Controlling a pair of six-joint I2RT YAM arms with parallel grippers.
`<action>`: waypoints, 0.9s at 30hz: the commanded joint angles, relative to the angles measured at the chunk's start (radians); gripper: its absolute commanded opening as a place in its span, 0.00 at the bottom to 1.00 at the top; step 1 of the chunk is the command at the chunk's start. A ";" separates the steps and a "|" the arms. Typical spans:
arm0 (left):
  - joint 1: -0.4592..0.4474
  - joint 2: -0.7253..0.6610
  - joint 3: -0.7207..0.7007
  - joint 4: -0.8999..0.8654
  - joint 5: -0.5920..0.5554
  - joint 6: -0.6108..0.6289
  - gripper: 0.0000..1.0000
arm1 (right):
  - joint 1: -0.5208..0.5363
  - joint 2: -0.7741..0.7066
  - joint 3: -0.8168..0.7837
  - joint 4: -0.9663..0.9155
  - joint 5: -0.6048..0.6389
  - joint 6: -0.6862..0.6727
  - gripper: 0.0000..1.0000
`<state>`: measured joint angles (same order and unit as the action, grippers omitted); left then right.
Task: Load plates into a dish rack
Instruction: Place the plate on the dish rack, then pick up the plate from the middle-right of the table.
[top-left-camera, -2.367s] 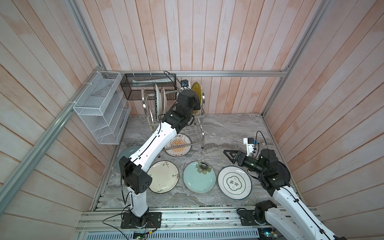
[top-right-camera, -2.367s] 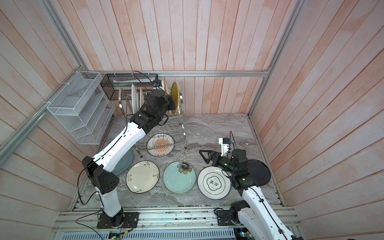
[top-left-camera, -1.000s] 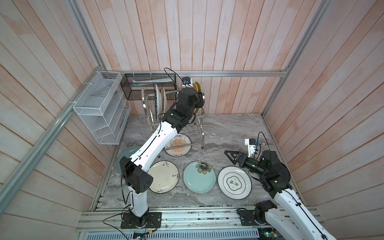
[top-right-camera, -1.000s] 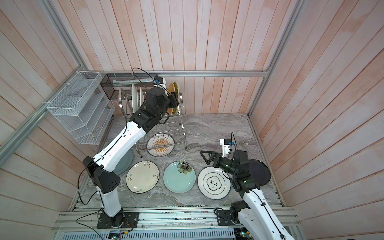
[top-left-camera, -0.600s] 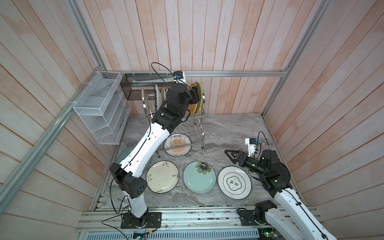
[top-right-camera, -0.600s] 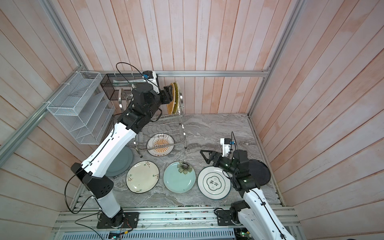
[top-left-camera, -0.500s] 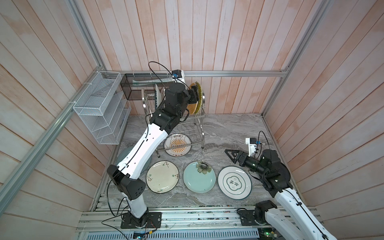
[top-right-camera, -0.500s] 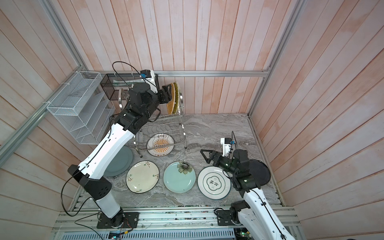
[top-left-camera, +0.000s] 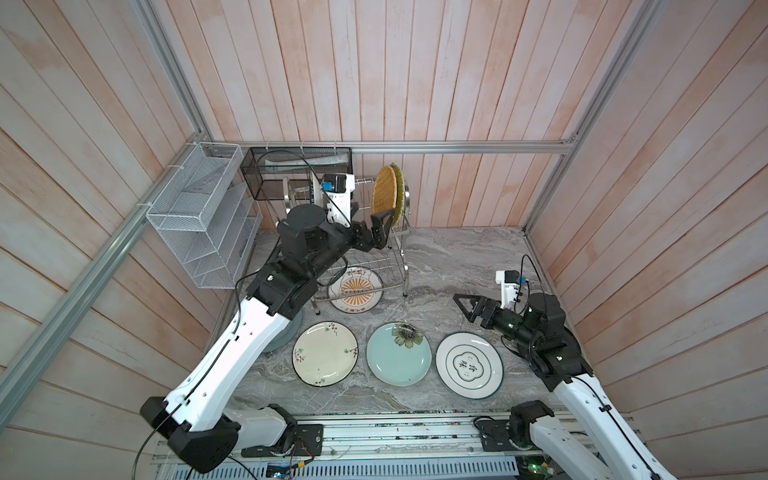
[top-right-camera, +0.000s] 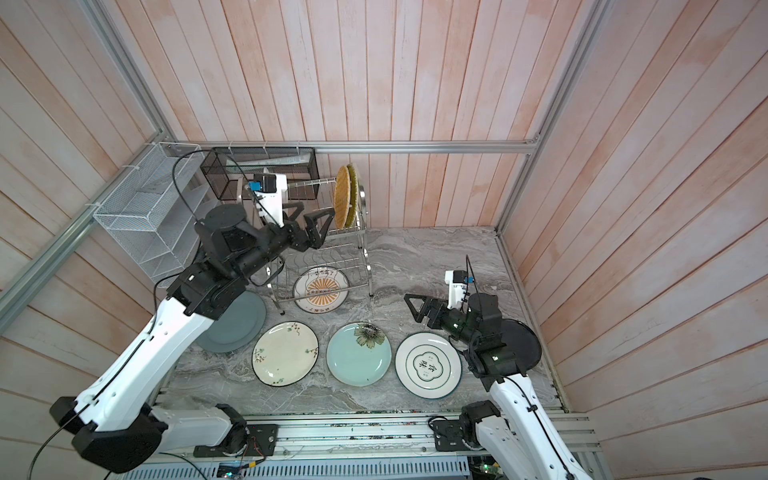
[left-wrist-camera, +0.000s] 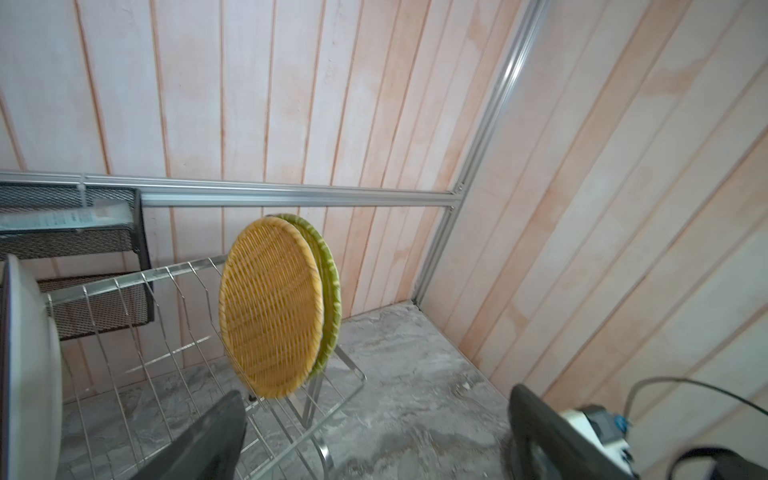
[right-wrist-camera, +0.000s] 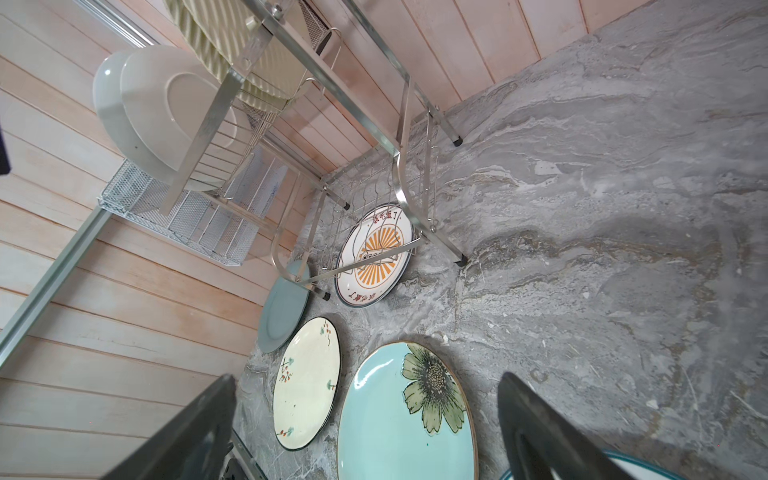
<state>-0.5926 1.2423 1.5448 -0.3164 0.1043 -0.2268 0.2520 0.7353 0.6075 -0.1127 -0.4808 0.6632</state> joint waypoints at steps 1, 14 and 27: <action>0.006 -0.118 -0.119 0.022 0.238 0.058 1.00 | -0.012 0.020 0.035 -0.046 0.044 -0.032 0.98; 0.005 -0.432 -0.639 0.025 0.401 0.016 1.00 | -0.403 0.073 -0.029 -0.144 0.151 0.028 0.98; 0.005 -0.469 -0.793 0.078 0.486 -0.053 1.00 | -0.882 0.017 -0.143 -0.204 0.293 0.050 0.98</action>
<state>-0.5907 0.7887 0.7666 -0.2707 0.5621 -0.2657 -0.5728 0.7582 0.4862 -0.2817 -0.2165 0.6956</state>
